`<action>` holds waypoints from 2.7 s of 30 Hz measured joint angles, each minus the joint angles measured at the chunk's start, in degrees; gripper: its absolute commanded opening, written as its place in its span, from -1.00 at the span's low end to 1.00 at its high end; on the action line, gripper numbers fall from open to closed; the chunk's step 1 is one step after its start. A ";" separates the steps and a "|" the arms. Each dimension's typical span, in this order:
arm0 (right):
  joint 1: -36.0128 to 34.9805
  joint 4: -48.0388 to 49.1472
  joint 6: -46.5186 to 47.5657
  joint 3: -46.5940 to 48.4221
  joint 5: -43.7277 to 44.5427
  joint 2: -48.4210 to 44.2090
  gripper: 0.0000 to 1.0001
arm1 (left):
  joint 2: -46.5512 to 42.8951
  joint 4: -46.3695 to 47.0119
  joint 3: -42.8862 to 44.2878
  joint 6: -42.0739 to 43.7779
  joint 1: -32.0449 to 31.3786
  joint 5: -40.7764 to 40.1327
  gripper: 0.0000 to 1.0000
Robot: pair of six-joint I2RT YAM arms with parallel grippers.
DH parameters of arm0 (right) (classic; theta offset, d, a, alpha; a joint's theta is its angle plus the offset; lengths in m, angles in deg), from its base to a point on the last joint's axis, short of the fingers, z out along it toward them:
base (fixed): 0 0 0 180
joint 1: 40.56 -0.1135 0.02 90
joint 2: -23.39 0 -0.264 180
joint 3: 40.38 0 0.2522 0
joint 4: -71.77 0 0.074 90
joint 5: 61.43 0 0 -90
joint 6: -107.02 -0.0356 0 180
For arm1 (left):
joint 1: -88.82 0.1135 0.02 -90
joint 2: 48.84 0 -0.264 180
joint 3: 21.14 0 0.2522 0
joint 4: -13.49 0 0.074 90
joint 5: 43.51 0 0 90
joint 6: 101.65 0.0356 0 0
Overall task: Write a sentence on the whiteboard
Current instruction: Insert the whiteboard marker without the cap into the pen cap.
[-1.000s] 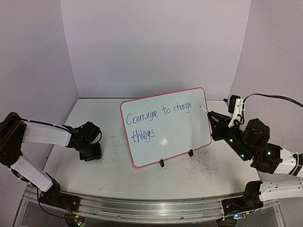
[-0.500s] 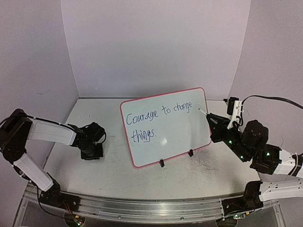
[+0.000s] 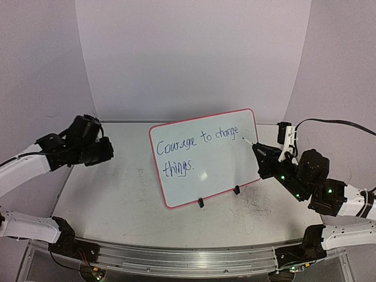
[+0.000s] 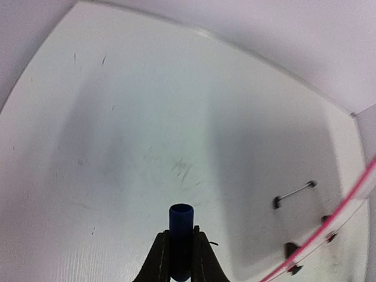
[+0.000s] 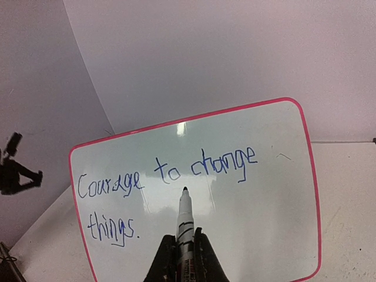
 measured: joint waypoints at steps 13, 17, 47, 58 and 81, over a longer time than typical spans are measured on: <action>0.00 -5.23 0.10 9.03 -9.66 8.88 -1.00 | -10.22 11.30 6.52 29.16 -1.66 31.70 -1.00; 0.00 -8.94 0.64 14.52 -14.46 12.20 -1.00 | -6.01 11.39 5.31 38.06 -3.59 36.77 -1.00; -2.69 -12.07 4.54 31.17 -46.46 36.45 -1.00 | 2.14 14.39 -4.52 56.44 -20.91 26.90 -1.00; -2.82 -12.26 4.57 31.47 -46.91 38.15 -1.00 | 2.12 14.41 -4.52 56.46 -21.09 26.56 -1.00; -3.08 -12.23 4.59 32.14 -48.70 40.08 -1.00 | 2.14 14.35 -4.94 56.92 -21.77 26.51 -1.00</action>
